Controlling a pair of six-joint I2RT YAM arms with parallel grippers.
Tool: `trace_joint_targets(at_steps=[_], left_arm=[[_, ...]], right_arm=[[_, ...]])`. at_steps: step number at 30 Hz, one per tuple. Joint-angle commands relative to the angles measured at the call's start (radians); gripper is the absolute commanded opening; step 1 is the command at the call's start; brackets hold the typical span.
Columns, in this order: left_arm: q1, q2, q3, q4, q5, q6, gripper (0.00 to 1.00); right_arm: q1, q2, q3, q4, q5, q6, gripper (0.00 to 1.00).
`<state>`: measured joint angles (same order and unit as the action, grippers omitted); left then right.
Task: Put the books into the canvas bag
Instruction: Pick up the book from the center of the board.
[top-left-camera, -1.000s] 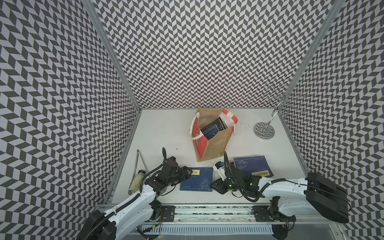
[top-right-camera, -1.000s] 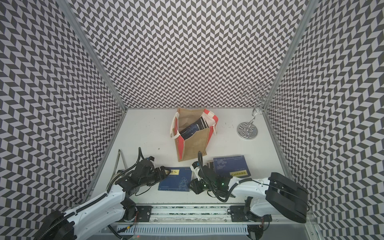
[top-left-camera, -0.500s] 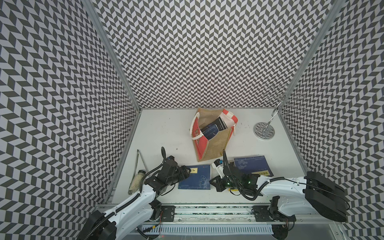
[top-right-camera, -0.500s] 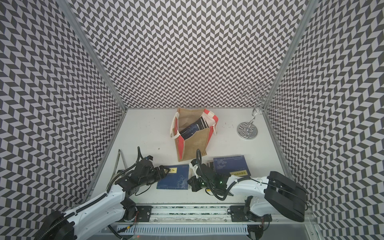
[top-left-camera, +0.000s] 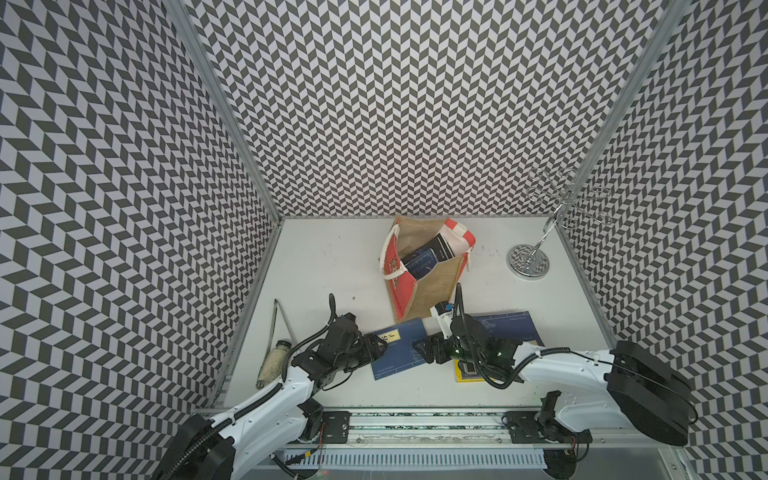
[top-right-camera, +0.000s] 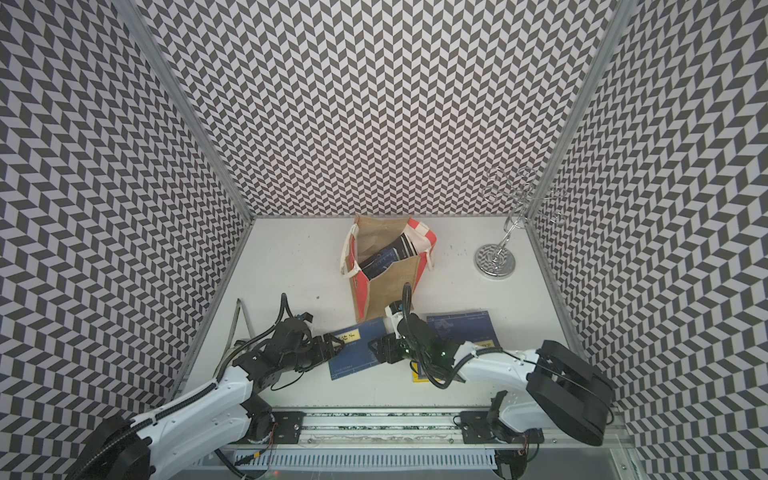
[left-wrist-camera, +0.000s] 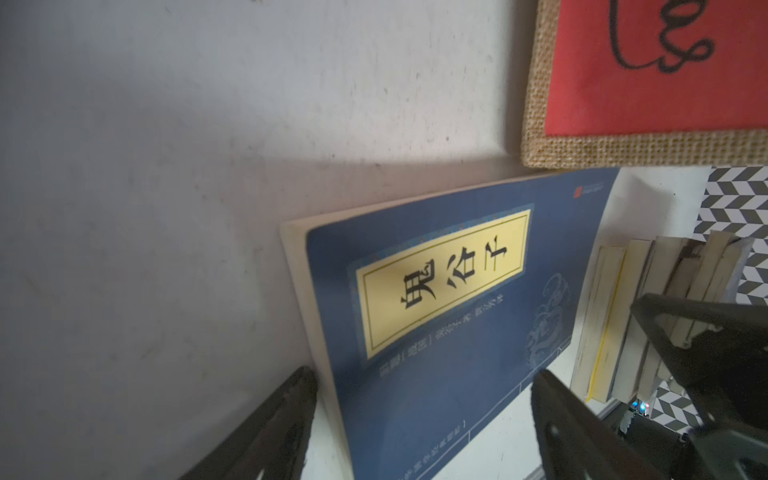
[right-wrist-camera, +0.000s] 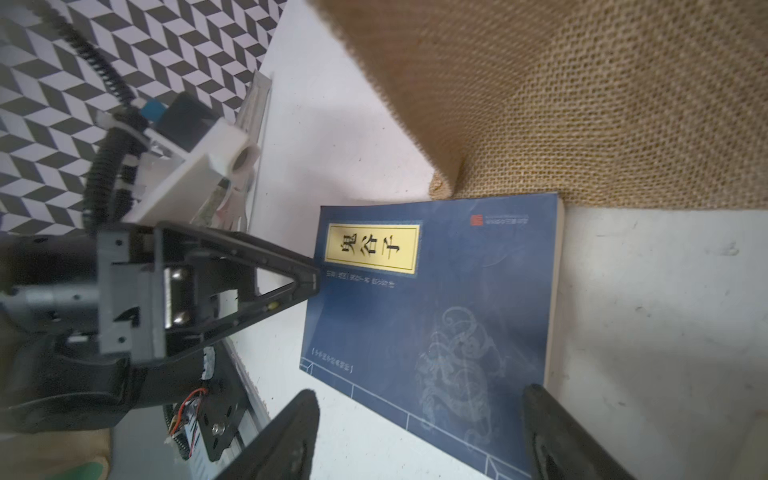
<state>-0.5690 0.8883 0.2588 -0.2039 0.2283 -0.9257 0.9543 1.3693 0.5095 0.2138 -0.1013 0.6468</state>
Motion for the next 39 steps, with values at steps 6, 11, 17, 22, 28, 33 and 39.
trace_joint_targets(at_steps=[6, 11, 17, 22, 28, 33, 39], left_arm=[[0.001, 0.010, 0.023, -0.040, 0.014, 0.003, 0.81], [0.004, 0.030, 0.034, -0.034, 0.020, 0.012, 0.81], [0.005, 0.040, 0.012, 0.001, 0.033, 0.003, 0.81], [0.007, 0.049, 0.011, 0.007, 0.038, 0.002, 0.81], [0.008, 0.000, 0.033, -0.039, 0.032, 0.016, 0.81], [0.007, -0.139, 0.069, -0.031, 0.084, 0.051, 0.81], [0.005, -0.276, 0.149, -0.016, 0.187, 0.113, 0.81]], right_arm=[[-0.057, 0.141, 0.016, 0.135, -0.031, -0.060, 0.80], [-0.052, 0.233, 0.025, 0.259, -0.127, -0.114, 0.79], [0.018, 0.228, -0.003, 0.368, -0.125, -0.103, 0.60], [0.033, 0.221, -0.015, 0.375, -0.078, -0.086, 0.05], [0.031, 0.032, -0.076, 0.305, -0.041, -0.103, 0.00], [0.025, -0.250, -0.063, 0.064, 0.010, -0.128, 0.00], [-0.045, -0.535, -0.018, -0.148, -0.005, -0.124, 0.00]])
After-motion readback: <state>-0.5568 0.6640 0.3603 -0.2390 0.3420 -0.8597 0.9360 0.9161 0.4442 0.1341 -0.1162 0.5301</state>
